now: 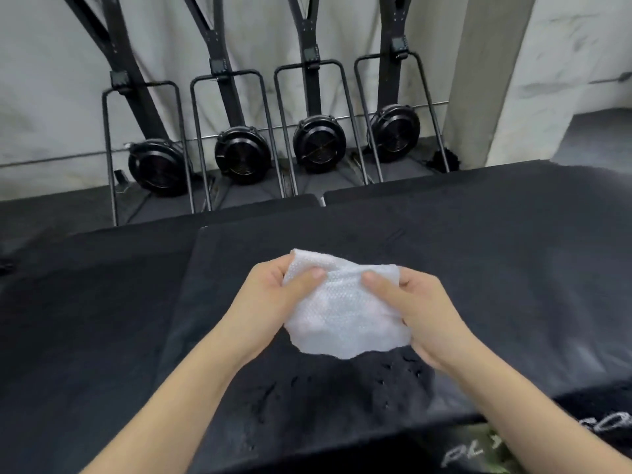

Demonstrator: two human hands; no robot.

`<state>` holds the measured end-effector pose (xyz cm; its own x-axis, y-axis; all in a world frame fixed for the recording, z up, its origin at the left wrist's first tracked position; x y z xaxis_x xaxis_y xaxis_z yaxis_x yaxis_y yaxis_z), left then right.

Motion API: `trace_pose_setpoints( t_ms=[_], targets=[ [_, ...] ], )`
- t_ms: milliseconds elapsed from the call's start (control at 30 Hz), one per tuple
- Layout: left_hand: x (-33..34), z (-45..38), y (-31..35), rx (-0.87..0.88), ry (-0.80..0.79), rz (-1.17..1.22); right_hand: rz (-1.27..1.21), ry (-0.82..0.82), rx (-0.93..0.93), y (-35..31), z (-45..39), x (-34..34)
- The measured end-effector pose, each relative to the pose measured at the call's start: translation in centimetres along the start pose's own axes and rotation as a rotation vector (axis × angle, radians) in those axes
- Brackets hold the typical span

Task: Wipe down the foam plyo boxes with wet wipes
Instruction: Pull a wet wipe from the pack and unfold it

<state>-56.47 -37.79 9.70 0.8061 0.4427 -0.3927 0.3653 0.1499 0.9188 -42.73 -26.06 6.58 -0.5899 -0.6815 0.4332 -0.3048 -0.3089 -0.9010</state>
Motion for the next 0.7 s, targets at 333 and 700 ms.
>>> trace_pose_setpoints(
  t_ms=[333, 700],
  targets=[
    [-4.6, 16.4, 10.8, 0.284, 0.077, -0.060, 0.046, -0.257, -0.213, -11.1, 14.2, 9.2],
    [-7.4, 24.9, 13.3, 0.393, 0.185, -0.153, -0.060, -0.367, -0.257, -12.4, 20.3, 13.7]
  ],
)
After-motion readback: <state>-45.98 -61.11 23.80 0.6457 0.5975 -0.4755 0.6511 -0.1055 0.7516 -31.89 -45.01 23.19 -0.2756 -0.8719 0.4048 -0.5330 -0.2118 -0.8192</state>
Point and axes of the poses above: each hand's wrist, its own z-axis away from the middle knuckle, its own x-axis out of the palm, y = z × x, the point moved 8 cm from there along -z, towards the middle knuckle, and after that the axes turned 15 degrees about -z, right-handed, at the moved point
